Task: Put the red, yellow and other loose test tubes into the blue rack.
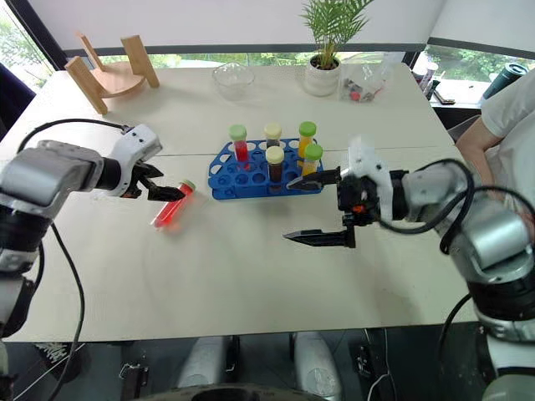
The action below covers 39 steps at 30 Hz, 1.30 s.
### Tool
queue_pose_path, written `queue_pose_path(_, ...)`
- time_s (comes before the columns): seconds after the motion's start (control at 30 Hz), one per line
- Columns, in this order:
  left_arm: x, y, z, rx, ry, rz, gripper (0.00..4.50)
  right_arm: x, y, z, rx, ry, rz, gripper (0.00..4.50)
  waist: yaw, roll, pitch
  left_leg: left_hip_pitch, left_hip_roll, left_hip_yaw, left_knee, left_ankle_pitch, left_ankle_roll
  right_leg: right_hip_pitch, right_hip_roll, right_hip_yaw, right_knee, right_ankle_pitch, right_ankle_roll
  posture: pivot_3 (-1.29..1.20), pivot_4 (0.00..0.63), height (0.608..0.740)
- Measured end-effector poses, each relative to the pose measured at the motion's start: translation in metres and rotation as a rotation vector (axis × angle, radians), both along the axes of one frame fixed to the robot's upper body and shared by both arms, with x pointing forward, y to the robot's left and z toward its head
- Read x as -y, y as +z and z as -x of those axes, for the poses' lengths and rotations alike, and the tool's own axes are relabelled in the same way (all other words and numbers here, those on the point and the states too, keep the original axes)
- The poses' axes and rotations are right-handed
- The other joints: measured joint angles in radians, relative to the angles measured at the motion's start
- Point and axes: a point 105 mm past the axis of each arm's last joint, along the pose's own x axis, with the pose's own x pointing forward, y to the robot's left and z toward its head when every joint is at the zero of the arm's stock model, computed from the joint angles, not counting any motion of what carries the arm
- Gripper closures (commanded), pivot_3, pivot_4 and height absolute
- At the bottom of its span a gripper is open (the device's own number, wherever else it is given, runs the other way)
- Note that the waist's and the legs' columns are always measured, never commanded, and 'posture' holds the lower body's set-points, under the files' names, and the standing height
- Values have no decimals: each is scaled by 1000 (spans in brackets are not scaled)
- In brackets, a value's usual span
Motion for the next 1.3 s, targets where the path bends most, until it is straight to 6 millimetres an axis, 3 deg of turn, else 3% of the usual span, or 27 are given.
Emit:
queue_pose_path(0.33, 9, -30, 6, -116, 34, 5, 0, 5, 12, -10, -48, 8, 21, 49, 0, -2, 2, -1, -1, 2, 1, -1, 2, -1, -3, 0, 0, 0, 1, 0, 150, 740)
queue_pose_path(0.43, 10, -33, 12, -112, 35, -7, 821, 5, 10, -13, -54, -4, 23, 0, -1, -2, 2, -1, -1, 2, 2, -1, 2, 0, -3, 0, 0, 0, 1, 0, 150, 740)
queue_pose_path(0.6, 9, -36, 23, -139, 58, -2, 3378, 7, 9, -17, -51, -22, 20, 0, -2, -2, 2, -1, -1, 2, 1, -1, 2, 0, -3, 0, 0, 0, 1, 0, 150, 740)
queue_pose_path(0.63, 9, -36, 25, -144, 61, 4, 3636, 6, 9, -17, -49, -22, 19, 0, -2, -2, 2, -1, -1, 2, 2, -1, 2, 0, -3, 0, 0, 0, 1, 0, 150, 740)
queue_pose_path(0.77, 8, -34, 31, -156, 86, 55, 3659, 9, 7, -20, -38, -45, 25, 0, -2, -2, 2, -1, -1, 2, 2, -1, 2, 0, -3, 0, 0, 0, 1, 0, 150, 740)
queue_pose_path(0.83, 12, -24, 28, -118, 94, 161, 3659, 11, 3, -22, -38, -69, 26, 0, -1, -2, 2, -1, -1, 2, 2, -1, 2, 0, -3, 0, 1, 0, 1, 0, 150, 740)
queue_pose_path(1.0, 28, 55, 24, 234, -91, 525, 3659, 17, -5, -26, -45, -141, 5, 0, 4, -3, 2, -1, -1, 3, 2, -1, 1, 0, -5, -1, 0, 0, 1, 0, 150, 740)
queue_pose_path(1.07, 38, 74, 26, 373, -151, 659, 3659, 17, -6, -28, -36, -168, -16, 0, 8, -2, 2, 0, -1, 3, 3, -1, 1, 1, -6, -1, 0, 0, 1, 0, 150, 740)
queue_pose_path(1.2, 68, 66, 25, 546, -182, 820, 3659, 9, -6, -28, -24, -186, -59, 0, 23, -2, 2, 1, -1, 3, 4, -1, 1, 2, -6, 0, 1, 1, 2, 0, 150, 740)
queue_pose_path(1.3, 78, 59, 21, 661, -171, 849, 3659, 7, -6, -28, -17, -199, -73, 0, 28, -2, 2, 0, -2, 4, 5, 0, 0, 2, -6, 0, 1, 1, 2, 0, 150, 740)
